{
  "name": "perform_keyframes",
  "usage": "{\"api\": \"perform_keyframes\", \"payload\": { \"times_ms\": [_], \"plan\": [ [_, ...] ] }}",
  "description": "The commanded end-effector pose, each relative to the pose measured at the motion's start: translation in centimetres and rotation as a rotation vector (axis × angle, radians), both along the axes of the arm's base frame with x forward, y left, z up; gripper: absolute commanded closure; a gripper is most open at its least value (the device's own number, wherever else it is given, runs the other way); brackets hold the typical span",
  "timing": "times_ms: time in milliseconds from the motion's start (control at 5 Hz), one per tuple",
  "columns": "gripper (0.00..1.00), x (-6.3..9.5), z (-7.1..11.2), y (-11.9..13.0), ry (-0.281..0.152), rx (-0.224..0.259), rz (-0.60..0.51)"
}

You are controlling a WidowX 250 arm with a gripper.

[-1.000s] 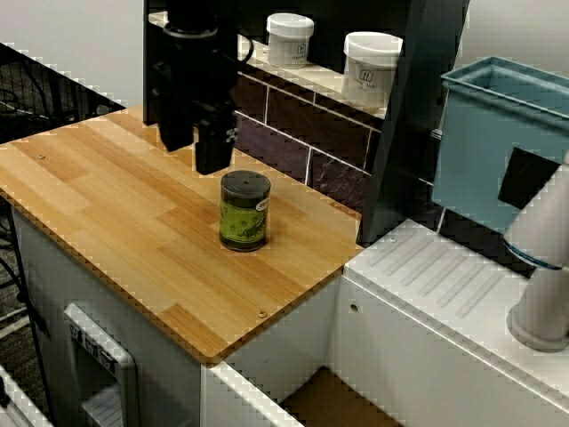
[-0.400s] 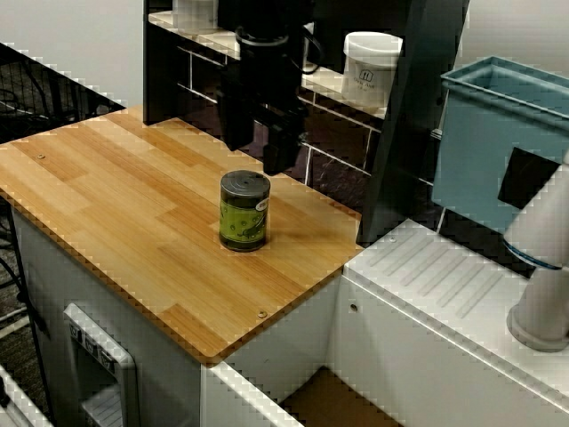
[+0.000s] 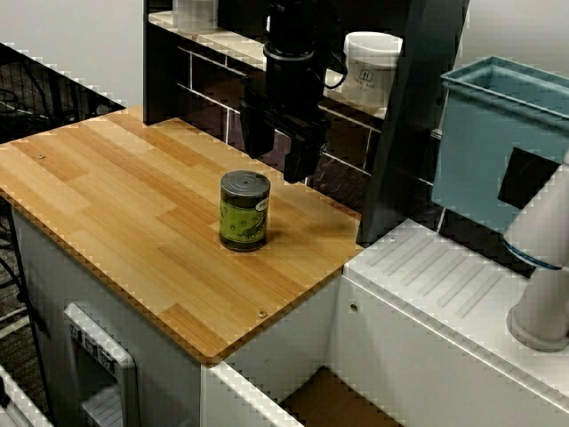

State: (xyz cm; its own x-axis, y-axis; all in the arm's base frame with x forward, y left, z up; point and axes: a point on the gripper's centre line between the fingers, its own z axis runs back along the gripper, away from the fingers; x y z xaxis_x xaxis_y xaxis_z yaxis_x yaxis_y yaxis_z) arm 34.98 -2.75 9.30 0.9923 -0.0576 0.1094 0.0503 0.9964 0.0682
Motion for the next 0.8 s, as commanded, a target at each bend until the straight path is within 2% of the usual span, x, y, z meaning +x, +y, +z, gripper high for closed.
{"api": "perform_keyframes", "payload": {
  "times_ms": [0,600],
  "plan": [
    [0.0,0.5,0.8,1.2,-0.043,-0.001,0.022],
    [0.0,-0.1,-2.0,1.1,-0.005,0.006,0.036]
  ]
}}
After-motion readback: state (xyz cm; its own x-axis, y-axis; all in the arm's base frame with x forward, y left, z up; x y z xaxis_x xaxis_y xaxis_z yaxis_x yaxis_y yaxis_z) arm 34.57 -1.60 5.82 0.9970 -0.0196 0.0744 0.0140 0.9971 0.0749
